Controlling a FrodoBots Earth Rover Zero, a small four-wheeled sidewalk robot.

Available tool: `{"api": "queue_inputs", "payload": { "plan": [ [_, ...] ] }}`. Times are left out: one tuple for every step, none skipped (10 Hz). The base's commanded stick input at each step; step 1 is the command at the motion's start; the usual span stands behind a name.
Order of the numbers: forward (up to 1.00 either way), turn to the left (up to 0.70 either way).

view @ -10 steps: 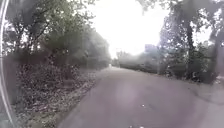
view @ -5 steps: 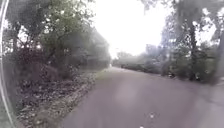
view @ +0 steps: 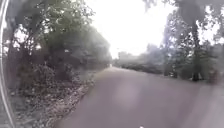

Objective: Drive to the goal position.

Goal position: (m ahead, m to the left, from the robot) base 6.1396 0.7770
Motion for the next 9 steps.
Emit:
{"api": "queue_inputs", "payload": {
  "plan": [
    [0.70, 0.01],
    [0.70, 0.01],
    [0.70, 0.01],
    [0.70, 0.01],
    [0.70, 0.01],
    [0.70, 0.01],
    [0.70, 0.01],
    [0.70, 0.01],
    [0.70, 0.01]
  ]
}}
